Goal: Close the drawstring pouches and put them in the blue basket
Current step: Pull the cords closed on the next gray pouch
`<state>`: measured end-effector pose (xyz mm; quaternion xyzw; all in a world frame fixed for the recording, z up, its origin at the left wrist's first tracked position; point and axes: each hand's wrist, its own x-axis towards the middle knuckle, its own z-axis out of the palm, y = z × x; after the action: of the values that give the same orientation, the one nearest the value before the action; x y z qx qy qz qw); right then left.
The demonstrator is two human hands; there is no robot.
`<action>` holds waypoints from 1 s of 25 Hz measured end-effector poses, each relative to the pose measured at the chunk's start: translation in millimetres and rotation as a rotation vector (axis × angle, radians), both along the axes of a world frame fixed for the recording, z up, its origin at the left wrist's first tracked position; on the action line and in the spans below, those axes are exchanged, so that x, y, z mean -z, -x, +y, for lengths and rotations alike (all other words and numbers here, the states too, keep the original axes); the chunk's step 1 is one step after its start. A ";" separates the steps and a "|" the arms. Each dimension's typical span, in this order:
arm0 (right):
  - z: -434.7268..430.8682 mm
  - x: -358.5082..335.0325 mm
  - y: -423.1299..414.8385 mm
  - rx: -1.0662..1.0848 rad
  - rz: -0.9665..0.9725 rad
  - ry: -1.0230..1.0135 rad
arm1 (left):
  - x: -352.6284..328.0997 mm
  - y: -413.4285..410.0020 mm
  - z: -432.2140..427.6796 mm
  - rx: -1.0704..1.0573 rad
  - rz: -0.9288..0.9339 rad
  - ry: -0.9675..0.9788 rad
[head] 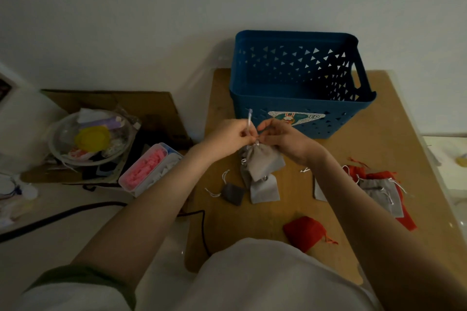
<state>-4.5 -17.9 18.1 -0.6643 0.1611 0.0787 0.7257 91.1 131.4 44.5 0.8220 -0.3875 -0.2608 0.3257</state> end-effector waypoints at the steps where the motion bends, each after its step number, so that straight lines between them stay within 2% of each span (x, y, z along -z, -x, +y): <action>1: 1.4 2.5 -1.3 0.000 0.009 0.018 | 0.6 1.1 -2.2 0.056 -0.217 -0.080; 2: 2.5 3.9 -2.5 0.007 0.017 0.017 | 2.0 3.5 -4.3 0.094 -0.395 -0.123; 4: 2.8 3.5 -3.5 0.034 0.021 -0.030 | 6.3 10.3 -8.3 0.114 -0.610 -0.119; 7: 3.2 -3.2 -1.5 0.043 0.039 -0.234 | 10.1 14.3 -9.4 0.094 -0.775 0.032; 9: 4.6 -7.3 0.1 0.022 0.071 -0.298 | 11.0 14.2 -9.9 0.109 -0.834 0.153; 16: 4.0 -4.0 6.4 0.035 0.104 -0.307 | 8.5 18.9 -8.2 0.102 -0.731 0.176; 19: 9.4 -1.8 5.7 0.172 0.054 -0.297 | 11.5 23.1 -8.4 0.045 -0.715 0.161; 22: 14.2 3.8 1.1 0.361 0.019 -0.218 | 13.3 32.3 -7.8 -0.117 -0.525 0.116; 25: 9.3 11.8 4.1 0.405 0.002 -0.073 | 15.8 37.3 -0.3 -0.311 -0.376 0.061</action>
<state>-8.6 -8.6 6.3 -0.5915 0.2890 -0.0625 0.7501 53.9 131.1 28.6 0.8956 -0.3180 -0.0382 0.3088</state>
